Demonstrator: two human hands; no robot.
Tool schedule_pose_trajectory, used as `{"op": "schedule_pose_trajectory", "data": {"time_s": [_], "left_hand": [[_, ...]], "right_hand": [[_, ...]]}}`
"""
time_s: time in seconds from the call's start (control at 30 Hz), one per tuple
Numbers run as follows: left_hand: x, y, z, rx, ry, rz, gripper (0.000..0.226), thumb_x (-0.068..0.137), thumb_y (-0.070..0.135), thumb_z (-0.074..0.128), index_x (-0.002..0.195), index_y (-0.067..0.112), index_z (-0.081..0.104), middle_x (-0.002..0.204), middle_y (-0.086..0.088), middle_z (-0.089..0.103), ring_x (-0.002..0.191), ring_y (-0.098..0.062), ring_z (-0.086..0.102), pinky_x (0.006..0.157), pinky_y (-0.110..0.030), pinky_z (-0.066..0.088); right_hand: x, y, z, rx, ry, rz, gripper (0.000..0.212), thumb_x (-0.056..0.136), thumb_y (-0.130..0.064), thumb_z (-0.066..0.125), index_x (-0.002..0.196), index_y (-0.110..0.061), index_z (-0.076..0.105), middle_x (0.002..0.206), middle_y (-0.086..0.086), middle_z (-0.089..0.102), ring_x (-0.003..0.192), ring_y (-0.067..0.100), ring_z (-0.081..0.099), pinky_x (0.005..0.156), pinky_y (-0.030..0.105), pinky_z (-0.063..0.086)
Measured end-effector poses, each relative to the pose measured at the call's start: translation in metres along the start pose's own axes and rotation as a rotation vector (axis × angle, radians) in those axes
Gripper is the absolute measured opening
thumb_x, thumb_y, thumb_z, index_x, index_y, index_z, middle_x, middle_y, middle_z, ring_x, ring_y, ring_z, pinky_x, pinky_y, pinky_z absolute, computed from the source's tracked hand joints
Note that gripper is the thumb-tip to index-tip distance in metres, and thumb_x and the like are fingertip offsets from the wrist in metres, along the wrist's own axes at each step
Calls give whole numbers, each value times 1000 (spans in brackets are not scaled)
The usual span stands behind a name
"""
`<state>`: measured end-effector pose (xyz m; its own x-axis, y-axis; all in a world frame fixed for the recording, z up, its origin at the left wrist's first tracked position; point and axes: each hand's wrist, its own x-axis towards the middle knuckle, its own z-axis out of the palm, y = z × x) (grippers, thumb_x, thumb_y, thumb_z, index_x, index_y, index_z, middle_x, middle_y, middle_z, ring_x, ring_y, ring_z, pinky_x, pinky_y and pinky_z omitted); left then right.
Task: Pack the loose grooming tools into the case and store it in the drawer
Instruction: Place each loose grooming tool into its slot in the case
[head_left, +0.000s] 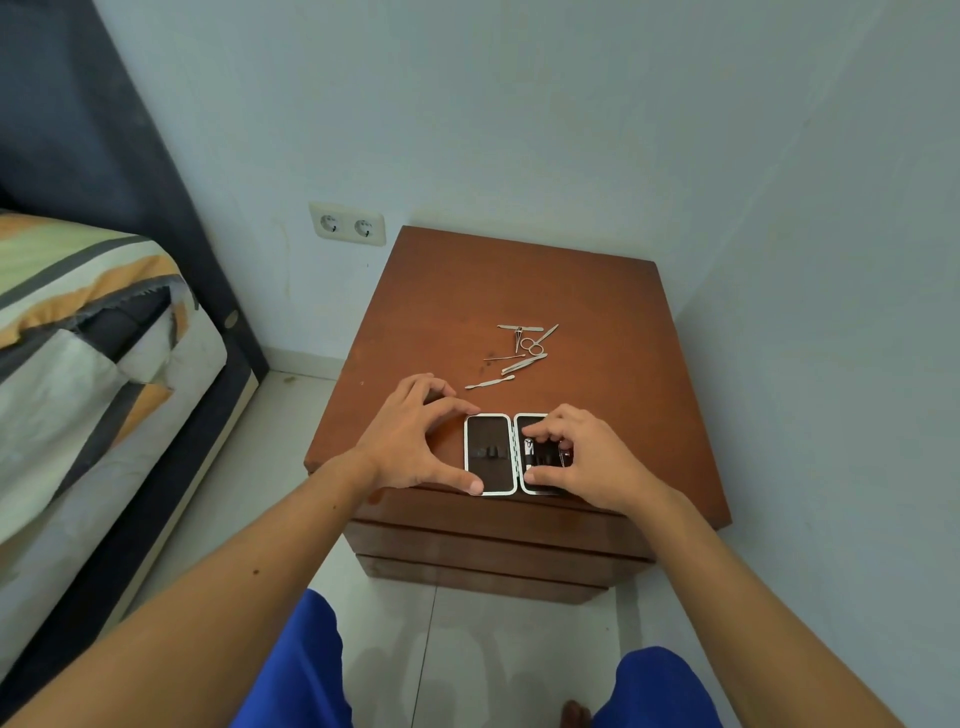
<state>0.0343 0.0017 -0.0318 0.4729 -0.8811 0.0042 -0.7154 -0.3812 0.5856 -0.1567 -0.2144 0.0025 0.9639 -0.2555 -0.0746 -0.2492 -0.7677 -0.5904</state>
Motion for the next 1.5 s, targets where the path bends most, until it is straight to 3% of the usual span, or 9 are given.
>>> {"op": "schedule_pose_trajectory", "data": {"time_s": [0.2, 0.33, 0.53, 0.67, 0.83, 1.0, 1.2, 1.37, 1.5], "left_hand": [[-1, -1, 1, 20, 5, 4, 100, 56, 94, 77, 143, 48, 57, 146, 15, 39, 149, -12, 20, 125, -43, 28], [-1, -1, 0, 32, -8, 3, 101, 57, 96, 74, 144, 50, 54, 148, 16, 39, 151, -13, 19, 126, -46, 29], [-1, -3, 0, 47, -28, -8, 101, 58, 100, 70, 146, 55, 50, 153, 18, 35, 153, -12, 16, 127, -49, 28], [0, -4, -1, 44, -19, 5, 99, 59, 98, 72, 146, 54, 51, 151, 18, 35, 153, -12, 16, 127, -47, 28], [0, -3, -2, 50, -13, 11, 99, 58, 97, 73, 145, 54, 52, 149, 17, 35, 153, -13, 15, 127, -46, 26], [-1, -2, -3, 46, -12, 17, 98, 59, 95, 74, 145, 54, 52, 150, 17, 35, 154, -13, 14, 127, -43, 24], [-1, -2, -2, 54, 3, 26, 97, 60, 93, 76, 145, 53, 53, 150, 17, 36, 154, -12, 14, 124, -36, 21], [-1, -3, -1, 43, 5, 21, 97, 59, 95, 75, 144, 54, 53, 148, 18, 36, 152, -11, 16, 124, -38, 23], [-1, -1, -2, 34, -1, 14, 98, 60, 96, 73, 145, 53, 53, 150, 18, 36, 152, -11, 16, 126, -43, 25]], "right_hand": [[-6, 8, 3, 68, -11, -14, 58, 74, -31, 94, 127, -24, 72, 114, -12, 57, 112, 16, 55, 94, 20, 46], [-1, 7, -2, 119, -5, 11, 60, 74, -31, 94, 130, -27, 71, 110, -10, 61, 101, 15, 61, 89, 24, 52], [45, 2, -18, 199, 266, 88, 24, 88, -22, 83, 112, -25, 79, 95, -7, 74, 81, 8, 65, 77, 17, 49], [86, 2, -20, 142, 328, 120, 12, 90, -21, 80, 102, -23, 82, 95, -3, 75, 79, 9, 63, 81, 25, 52], [129, 0, -19, 92, 408, 237, 11, 91, -31, 78, 97, -23, 83, 100, -2, 79, 95, 17, 69, 97, 37, 55], [153, 1, -10, 93, 454, 384, 36, 84, -46, 82, 110, -21, 77, 107, 5, 79, 112, 26, 68, 98, 38, 54], [163, -2, -8, 62, 389, 429, 30, 94, -27, 70, 122, -19, 75, 121, 11, 74, 122, 32, 63, 98, 35, 52], [129, -8, -23, 258, 407, 312, 21, 91, -29, 74, 111, -23, 72, 88, 0, 76, 90, 16, 70, 86, 30, 49], [76, -8, -29, 421, 235, 169, 22, 92, -25, 79, 111, -22, 69, 76, 4, 77, 72, 9, 66, 83, 32, 49]]}}
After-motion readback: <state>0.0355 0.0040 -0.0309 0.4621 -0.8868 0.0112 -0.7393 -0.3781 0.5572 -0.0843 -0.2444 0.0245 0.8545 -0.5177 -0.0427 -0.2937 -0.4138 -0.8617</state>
